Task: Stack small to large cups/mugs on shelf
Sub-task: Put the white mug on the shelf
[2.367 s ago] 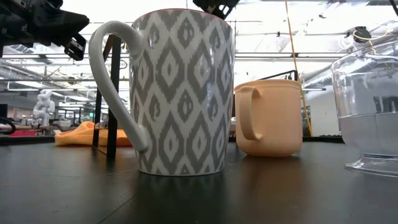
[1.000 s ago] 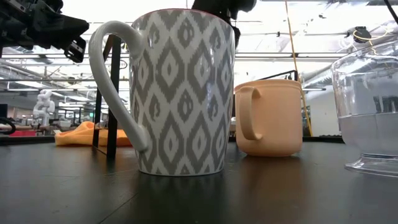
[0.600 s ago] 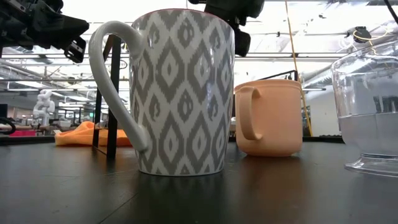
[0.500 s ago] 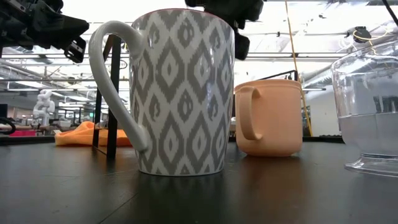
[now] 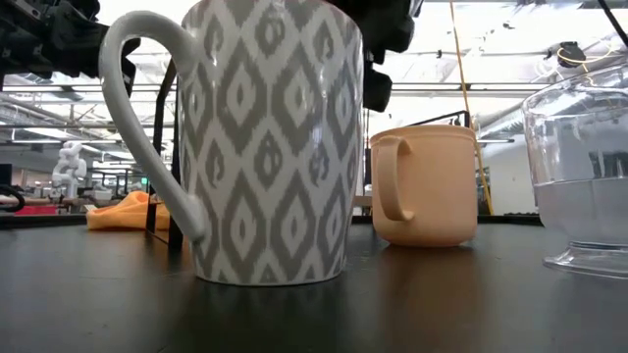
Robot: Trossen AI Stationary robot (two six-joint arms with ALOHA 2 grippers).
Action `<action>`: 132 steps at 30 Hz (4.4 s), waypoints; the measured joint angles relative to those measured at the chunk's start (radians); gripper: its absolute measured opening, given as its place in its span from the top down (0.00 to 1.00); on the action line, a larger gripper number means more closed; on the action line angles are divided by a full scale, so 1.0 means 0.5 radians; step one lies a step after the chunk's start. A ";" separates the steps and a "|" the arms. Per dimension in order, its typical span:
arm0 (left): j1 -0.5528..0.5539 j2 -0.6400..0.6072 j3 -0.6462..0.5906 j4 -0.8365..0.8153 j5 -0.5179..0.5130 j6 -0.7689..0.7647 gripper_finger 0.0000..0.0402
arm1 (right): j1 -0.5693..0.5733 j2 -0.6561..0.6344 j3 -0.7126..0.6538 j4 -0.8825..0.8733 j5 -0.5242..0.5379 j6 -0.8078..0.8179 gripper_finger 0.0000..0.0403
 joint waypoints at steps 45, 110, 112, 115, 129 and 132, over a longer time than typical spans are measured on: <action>0.000 0.000 0.000 -0.072 0.000 -0.037 0.94 | 0.154 -0.059 0.003 0.078 0.111 0.089 0.48; 0.000 0.000 0.000 -0.116 0.001 -0.037 0.94 | 0.144 0.111 0.003 0.272 0.098 -0.442 0.97; 0.000 0.000 0.000 -0.116 0.001 -0.037 0.94 | 0.140 0.097 0.003 0.274 0.100 -0.559 0.97; 0.000 0.000 0.000 -0.116 0.001 -0.037 0.94 | 0.122 0.061 0.002 0.301 0.109 -0.706 0.97; 0.002 0.000 0.000 -0.166 0.002 -0.039 0.94 | -0.077 -0.146 0.002 0.222 0.100 -1.146 0.97; 0.002 0.000 0.000 -0.166 0.001 -0.035 0.94 | -0.119 -0.171 0.002 0.162 0.099 -1.201 0.97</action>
